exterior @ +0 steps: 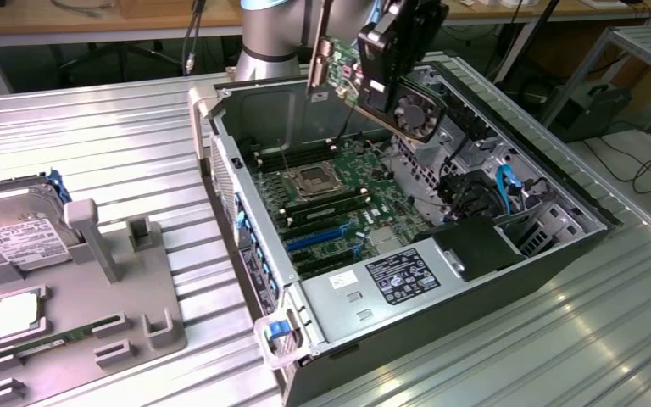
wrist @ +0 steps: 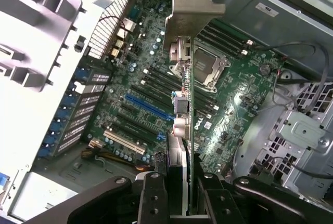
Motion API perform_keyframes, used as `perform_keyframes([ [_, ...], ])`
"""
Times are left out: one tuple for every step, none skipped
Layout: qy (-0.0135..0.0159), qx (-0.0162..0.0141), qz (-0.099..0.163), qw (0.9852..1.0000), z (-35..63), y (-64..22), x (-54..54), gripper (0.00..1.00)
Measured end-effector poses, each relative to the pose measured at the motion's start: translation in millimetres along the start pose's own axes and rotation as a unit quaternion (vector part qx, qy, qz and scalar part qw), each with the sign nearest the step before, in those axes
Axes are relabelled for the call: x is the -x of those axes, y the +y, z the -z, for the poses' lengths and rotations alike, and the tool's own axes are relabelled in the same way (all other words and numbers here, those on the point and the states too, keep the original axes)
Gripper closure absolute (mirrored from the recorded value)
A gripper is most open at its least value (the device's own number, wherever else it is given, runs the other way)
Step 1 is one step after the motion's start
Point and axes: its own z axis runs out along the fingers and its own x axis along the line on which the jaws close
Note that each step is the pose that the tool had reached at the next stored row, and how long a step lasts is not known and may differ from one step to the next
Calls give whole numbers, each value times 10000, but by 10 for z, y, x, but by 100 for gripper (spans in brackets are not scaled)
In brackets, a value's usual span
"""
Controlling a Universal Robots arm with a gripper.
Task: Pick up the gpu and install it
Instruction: 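Insert the gpu into the slot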
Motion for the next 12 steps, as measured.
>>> perform_keyframes([
  [0,0,56,10000,0,1,-3,72],
  [-1,1,99,10000,0,2,-5,72],
  [-1,1,142,9999,0,3,-6,72],
  [-2,1,186,9998,0,4,-8,72],
  [-2,1,223,9998,0,5,-9,72],
  [-2,1,267,9996,0,6,-11,72],
  [-3,1,338,9994,0,7,-14,72],
  [-4,2,385,9993,0,9,-16,72],
  [-4,2,441,9990,0,11,-20,72],
  [-5,2,508,9987,0,13,-24,72],
  [-6,2,562,9984,0,13,-25,72],
  [-6,2,602,9982,0,14,-25,72],
])
